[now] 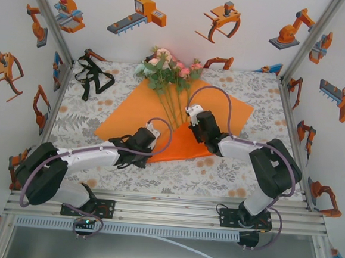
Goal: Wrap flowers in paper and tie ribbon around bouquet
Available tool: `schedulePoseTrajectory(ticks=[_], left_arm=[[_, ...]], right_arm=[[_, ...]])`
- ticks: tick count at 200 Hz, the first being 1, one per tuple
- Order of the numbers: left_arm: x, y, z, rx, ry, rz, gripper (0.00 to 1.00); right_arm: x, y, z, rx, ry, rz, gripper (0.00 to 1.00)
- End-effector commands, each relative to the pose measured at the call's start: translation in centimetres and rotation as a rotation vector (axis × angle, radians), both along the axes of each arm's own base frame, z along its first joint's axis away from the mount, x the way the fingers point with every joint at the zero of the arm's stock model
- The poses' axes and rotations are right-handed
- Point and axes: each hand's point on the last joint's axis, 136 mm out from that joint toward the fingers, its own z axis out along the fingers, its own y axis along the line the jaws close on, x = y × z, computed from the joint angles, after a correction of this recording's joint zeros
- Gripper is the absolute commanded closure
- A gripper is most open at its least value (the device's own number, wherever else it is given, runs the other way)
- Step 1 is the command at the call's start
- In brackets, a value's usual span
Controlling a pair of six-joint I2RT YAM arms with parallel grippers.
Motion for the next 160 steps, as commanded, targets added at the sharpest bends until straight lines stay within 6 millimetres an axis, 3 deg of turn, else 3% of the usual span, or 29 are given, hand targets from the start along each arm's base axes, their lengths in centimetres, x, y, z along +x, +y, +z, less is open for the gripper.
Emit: schedulePoseTrajectory(ticks=[1, 25, 53, 77, 96, 108, 130, 144, 160], left_arm=[[0.4, 1.8, 0.7, 0.006, -0.036, 0.047, 0.85], [0.2, 1.1, 2.2, -0.205, 0.006, 0.062, 0.90], [0.1, 1.5, 3.1, -0.355, 0.054, 0.108, 0.83], [-0.1, 1.5, 3.1, -0.374, 0.063, 0.091, 0.80], [-0.6, 0.9, 2.7, -0.385, 0.115, 0.057, 0.79], [-0.8, 0.1, 2.9, -0.408, 0.135, 0.023, 0.68], [-0.7, -1.3, 3.7, -0.447, 0.119, -0.037, 0.37], [-0.1, -1.9, 3.9, -0.445, 0.097, -0.061, 0.27], [0.5, -2.9, 3.9, -0.452, 0.081, -0.093, 0.23]], right_arm=[[0.8, -0.6, 0.7, -0.028, -0.012, -0.010, 1.00], [0.7, -0.2, 0.4, -0.022, -0.006, 0.014, 1.00], [0.3, 0.7, 1.3, 0.019, 0.024, 0.048, 0.99], [-1.3, 0.8, 4.3, 0.141, 0.044, 0.055, 0.70], [-4.0, 0.3, 6.2, 0.272, 0.123, 0.075, 0.48], [-6.0, 0.1, 6.5, 0.319, 0.188, 0.100, 0.40], [-9.2, 0.8, 6.9, 0.419, 0.313, 0.153, 0.35], [-10.0, 1.4, 6.7, 0.465, 0.371, 0.171, 0.21], [-9.3, 1.6, 5.7, 0.471, 0.402, 0.133, 0.19]])
